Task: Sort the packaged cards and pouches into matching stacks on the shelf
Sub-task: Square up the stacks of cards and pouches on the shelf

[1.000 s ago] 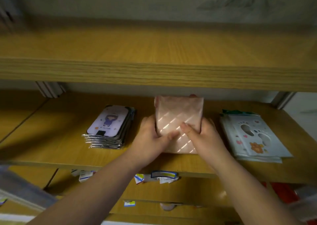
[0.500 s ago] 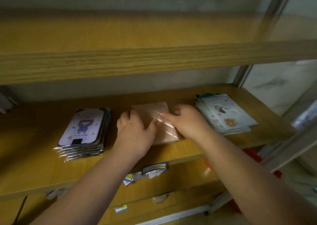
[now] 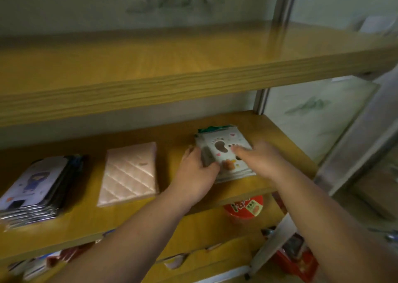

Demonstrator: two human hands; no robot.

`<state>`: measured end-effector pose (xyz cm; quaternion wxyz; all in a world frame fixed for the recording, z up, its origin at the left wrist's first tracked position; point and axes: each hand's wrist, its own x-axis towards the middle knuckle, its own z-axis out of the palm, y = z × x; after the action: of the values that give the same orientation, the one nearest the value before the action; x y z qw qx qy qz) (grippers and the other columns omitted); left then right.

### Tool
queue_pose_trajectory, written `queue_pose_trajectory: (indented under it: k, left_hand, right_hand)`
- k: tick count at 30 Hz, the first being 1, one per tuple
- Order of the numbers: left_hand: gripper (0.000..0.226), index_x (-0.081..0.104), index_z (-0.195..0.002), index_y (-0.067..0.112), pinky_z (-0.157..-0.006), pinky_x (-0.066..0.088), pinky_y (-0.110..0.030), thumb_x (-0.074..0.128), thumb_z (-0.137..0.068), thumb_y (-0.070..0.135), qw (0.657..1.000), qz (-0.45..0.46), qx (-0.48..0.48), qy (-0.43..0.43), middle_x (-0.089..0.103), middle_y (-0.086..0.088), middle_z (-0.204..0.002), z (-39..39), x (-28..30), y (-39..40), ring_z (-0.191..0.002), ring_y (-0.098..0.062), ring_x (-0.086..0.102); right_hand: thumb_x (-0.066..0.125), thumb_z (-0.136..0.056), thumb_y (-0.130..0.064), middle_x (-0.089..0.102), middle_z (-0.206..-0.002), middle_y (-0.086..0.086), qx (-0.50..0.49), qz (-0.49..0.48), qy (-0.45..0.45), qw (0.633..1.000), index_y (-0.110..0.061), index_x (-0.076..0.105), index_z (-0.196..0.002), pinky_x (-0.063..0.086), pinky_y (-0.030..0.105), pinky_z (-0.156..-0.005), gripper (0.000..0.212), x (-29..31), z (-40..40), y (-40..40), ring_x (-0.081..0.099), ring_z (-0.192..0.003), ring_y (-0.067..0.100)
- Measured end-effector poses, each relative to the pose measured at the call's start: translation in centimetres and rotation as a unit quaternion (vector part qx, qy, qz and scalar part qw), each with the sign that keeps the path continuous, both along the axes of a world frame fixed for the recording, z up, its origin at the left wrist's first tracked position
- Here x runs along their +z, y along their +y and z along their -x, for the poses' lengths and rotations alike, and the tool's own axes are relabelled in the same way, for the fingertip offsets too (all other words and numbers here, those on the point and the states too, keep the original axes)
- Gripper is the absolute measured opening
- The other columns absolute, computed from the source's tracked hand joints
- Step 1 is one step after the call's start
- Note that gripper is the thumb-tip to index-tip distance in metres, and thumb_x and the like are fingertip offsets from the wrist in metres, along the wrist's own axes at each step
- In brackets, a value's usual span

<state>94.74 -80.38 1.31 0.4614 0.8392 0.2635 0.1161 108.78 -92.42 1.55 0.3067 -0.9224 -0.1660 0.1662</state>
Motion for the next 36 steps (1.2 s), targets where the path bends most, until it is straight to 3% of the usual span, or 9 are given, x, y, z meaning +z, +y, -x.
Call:
queue_pose_trajectory:
  k: [3, 8, 11, 17, 20, 22, 26, 31, 36]
  left_hand:
    - [0.012, 0.065, -0.097, 0.039, -0.069, 0.048, -0.016, 0.066, -0.086, 0.037, 0.989, 0.128, 0.068, -0.029, 0.073, 0.021, -0.099, -2.3, -0.9, -1.8, -0.088, 0.003, 0.066]
    - [0.015, 0.069, -0.102, 0.006, -0.046, 0.049, -0.024, 0.068, -0.089, 0.014, 0.923, 0.311, 0.221, -0.045, 0.075, -0.01, -0.075, -5.2, 0.1, -0.9, -0.055, -0.019, 0.069]
    - [0.008, 0.068, -0.09, 0.007, -0.035, 0.049, -0.026, 0.066, -0.093, 0.015, 0.899, 0.369, 0.234, -0.022, 0.073, -0.007, -0.056, -5.8, 1.0, -0.3, -0.042, -0.018, 0.068]
    - [0.028, 0.068, -0.11, 0.01, -0.074, 0.062, -0.047, 0.078, -0.085, 0.017, 0.938, 0.301, 0.171, 0.022, 0.08, -0.011, -0.088, -6.7, 1.0, -1.2, -0.078, -0.027, 0.077]
    - [0.033, 0.064, -0.112, 0.018, -0.075, 0.063, -0.046, 0.08, -0.084, 0.02, 0.946, 0.276, 0.167, -0.032, 0.08, -0.006, -0.093, -6.3, 0.7, -1.8, -0.084, -0.025, 0.078]
    - [0.032, 0.062, -0.112, 0.025, -0.069, 0.063, -0.042, 0.079, -0.084, 0.026, 0.951, 0.256, 0.153, -0.081, 0.08, 0.0, -0.097, -6.0, 0.5, -2.3, -0.084, -0.019, 0.077]
    - [0.031, 0.046, -0.109, 0.043, -0.063, 0.06, -0.025, 0.07, -0.09, 0.038, 0.971, 0.12, 0.102, -0.178, 0.066, 0.007, -0.111, -5.4, 0.3, -3.8, -0.089, 0.0, 0.071]
    - [0.062, 0.033, -0.135, 0.029, -0.097, 0.052, -0.024, 0.073, -0.089, 0.029, 0.978, 0.014, 0.051, -0.2, 0.055, 0.009, -0.133, -5.3, -1.4, -4.3, -0.122, -0.001, 0.057]
    - [0.068, 0.031, -0.139, 0.026, -0.098, 0.047, -0.016, 0.075, -0.087, 0.024, 0.984, -0.011, 0.031, -0.177, 0.053, 0.007, -0.136, -5.3, -2.1, -3.6, -0.124, 0.004, 0.052]
  right_hand:
    - [0.059, -0.075, -0.062, 0.066, -0.123, 0.008, 0.051, -0.047, 0.023, 0.997, -0.021, 0.069, -0.121, 0.052, 0.045, -0.096, 0.063, -1.0, -0.3, 0.0, 0.059, -0.116, 0.029]
    - [0.069, -0.078, -0.052, 0.067, -0.111, 0.008, 0.05, -0.106, 0.063, 0.991, -0.018, 0.069, -0.107, 0.059, 0.043, -0.081, 0.045, -1.9, -1.6, -0.5, 0.067, -0.093, 0.028]
    - [0.077, -0.077, -0.05, 0.073, -0.097, 0.003, 0.064, -0.154, 0.105, 0.98, -0.019, 0.07, -0.1, 0.061, 0.04, -0.074, 0.039, -2.0, -1.9, -1.0, 0.071, -0.085, 0.022]
    - [0.087, -0.073, -0.036, 0.077, -0.081, -0.006, 0.089, -0.25, 0.193, 0.945, -0.027, 0.064, -0.086, 0.052, 0.019, -0.048, 0.029, -1.6, -3.0, -2.8, 0.072, -0.065, 0.006]
    - [0.082, -0.069, -0.058, 0.066, -0.082, -0.01, 0.063, -0.262, 0.23, 0.935, -0.029, 0.051, -0.091, 0.048, 0.027, -0.066, 0.047, -1.1, -3.7, -3.0, 0.064, -0.081, 0.01]
    - [0.073, -0.071, -0.068, 0.072, -0.077, -0.005, 0.062, -0.285, 0.239, 0.926, -0.03, 0.06, -0.096, 0.049, 0.03, -0.071, 0.047, -0.8, -3.9, -2.6, 0.068, -0.084, 0.011]
    - [0.07, -0.076, -0.064, 0.069, -0.105, -0.029, 0.146, -0.393, 0.146, 0.896, -0.051, 0.051, -0.12, 0.054, 0.013, -0.064, 0.049, -0.4, -3.9, -2.3, 0.067, -0.095, -0.007]
    - [0.07, -0.083, -0.057, 0.057, -0.125, -0.034, 0.211, -0.41, 0.1, 0.882, -0.07, 0.031, -0.125, 0.051, 0.009, -0.079, 0.058, -2.3, -3.2, -3.2, 0.056, -0.114, -0.011]
    - [0.062, -0.088, -0.054, 0.056, -0.12, -0.041, 0.205, -0.384, 0.088, 0.896, -0.077, 0.027, -0.118, 0.045, 0.016, -0.083, 0.051, -3.2, -3.4, -3.4, 0.053, -0.111, -0.016]
